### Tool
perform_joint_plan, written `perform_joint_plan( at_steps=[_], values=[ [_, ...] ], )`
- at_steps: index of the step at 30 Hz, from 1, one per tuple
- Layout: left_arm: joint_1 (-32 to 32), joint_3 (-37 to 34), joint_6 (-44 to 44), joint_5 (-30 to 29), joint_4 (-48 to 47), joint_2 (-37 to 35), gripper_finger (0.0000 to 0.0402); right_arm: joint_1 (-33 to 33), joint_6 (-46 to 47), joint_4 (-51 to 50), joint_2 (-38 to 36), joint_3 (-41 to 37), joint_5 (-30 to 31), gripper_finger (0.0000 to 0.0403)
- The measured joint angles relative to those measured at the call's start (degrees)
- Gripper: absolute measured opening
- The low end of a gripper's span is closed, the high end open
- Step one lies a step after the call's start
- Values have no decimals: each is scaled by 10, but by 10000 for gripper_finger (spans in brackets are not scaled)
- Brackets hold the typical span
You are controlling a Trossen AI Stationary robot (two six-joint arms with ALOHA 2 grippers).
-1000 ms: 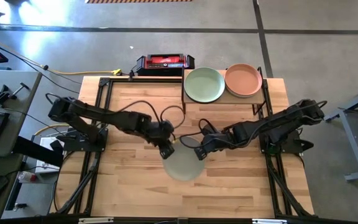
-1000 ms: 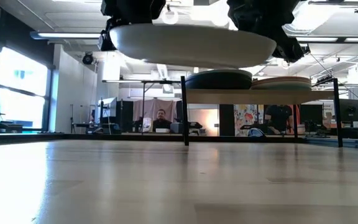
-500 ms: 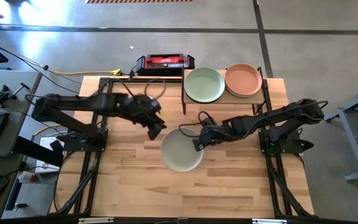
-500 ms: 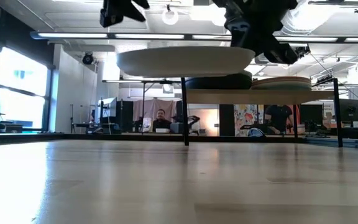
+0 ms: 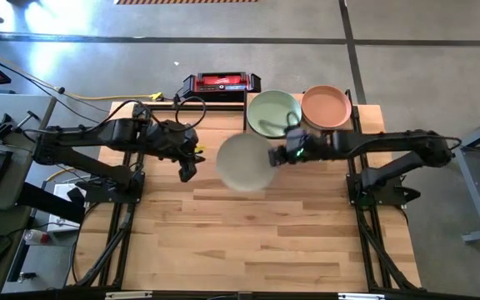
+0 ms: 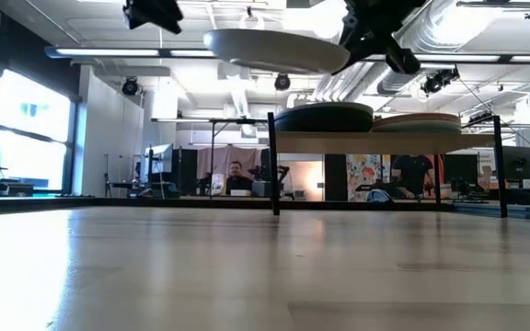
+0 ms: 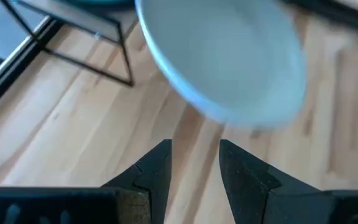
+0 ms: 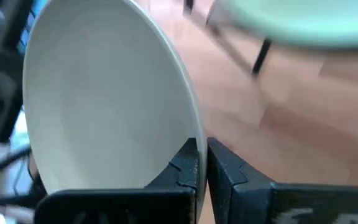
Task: Place and stack plates onto a shelf
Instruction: Stack the gray plate on top of the light green plate on the shelf
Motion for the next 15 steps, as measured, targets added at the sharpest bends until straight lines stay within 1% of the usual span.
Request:
perform_joint_plan(
  at_steps=[5,10,12,15],
  values=[
    [0,0,23,-9,-43,0,122,-67,-37,13,-49,0,1,0],
    [0,0,35,-9,-51,0,122,-130,-80,73,-92,2,0,0],
    [0,0,42,-9,-54,0,122,-151,-94,76,-97,18,0,0],
    [0,0,43,-9,-70,0,122,-184,-118,53,-99,51,-9,0]
  ],
)
